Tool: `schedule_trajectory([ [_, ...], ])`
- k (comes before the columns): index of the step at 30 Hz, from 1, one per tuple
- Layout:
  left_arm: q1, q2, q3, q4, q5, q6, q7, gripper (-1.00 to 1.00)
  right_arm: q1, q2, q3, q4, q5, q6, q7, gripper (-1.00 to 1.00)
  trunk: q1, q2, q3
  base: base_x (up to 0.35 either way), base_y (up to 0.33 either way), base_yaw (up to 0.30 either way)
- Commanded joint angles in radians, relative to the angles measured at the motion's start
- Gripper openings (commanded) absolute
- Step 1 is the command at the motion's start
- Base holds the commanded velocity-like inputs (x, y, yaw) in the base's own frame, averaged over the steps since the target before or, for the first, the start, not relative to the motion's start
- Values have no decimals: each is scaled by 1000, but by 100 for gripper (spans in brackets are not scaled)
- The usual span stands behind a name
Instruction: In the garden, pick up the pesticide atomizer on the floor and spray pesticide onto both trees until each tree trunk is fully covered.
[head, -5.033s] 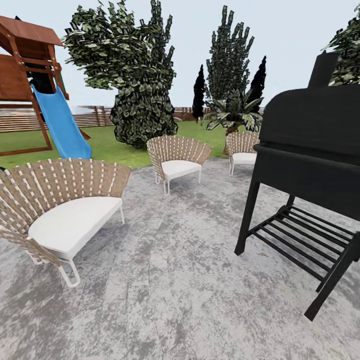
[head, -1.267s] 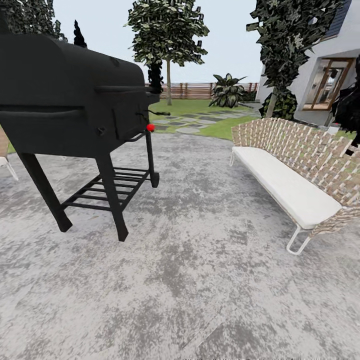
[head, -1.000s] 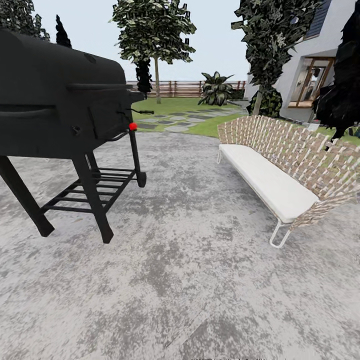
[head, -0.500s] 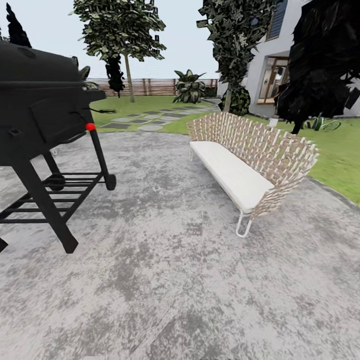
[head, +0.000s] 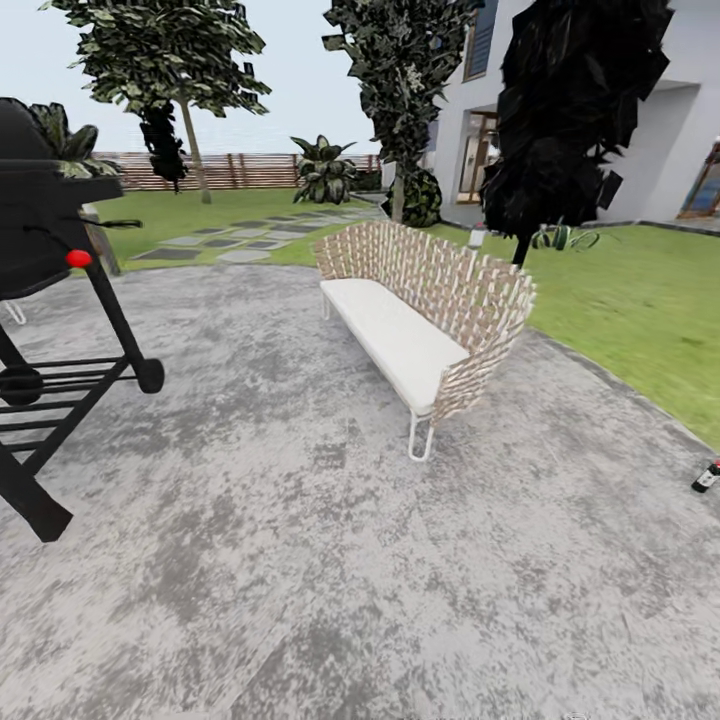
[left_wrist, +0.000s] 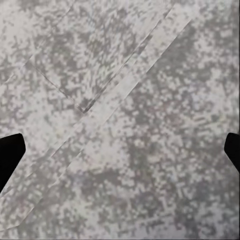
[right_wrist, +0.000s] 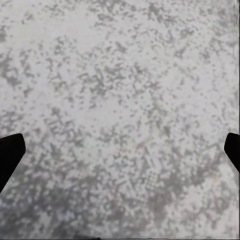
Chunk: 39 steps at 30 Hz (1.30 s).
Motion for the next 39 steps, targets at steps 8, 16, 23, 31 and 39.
schedule_trajectory([
  [8,0,1,2,0,2,-3,0,100,-1,0,-1,2,-1,-4,1,100,0,0,-1,96,-271,-298],
  [16,0,1,2,0,3,-3,0,100,-1,0,-1,1,-1,-4,1,100,0,0,-2,174,-259,-298],
  [23,0,1,2,0,3,-3,0,100,-1,0,-1,0,-2,-4,2,100,0,0,-4,182,-251,-292],
  [31,0,1,2,0,3,-3,0,100,-1,0,-1,3,-1,-4,2,100,0,0,-4,187,-245,-299],
  [39,0,1,2,0,3,-3,0,100,-1,0,-1,4,-1,-4,2,100,0,0,-4,230,-206,-300],
])
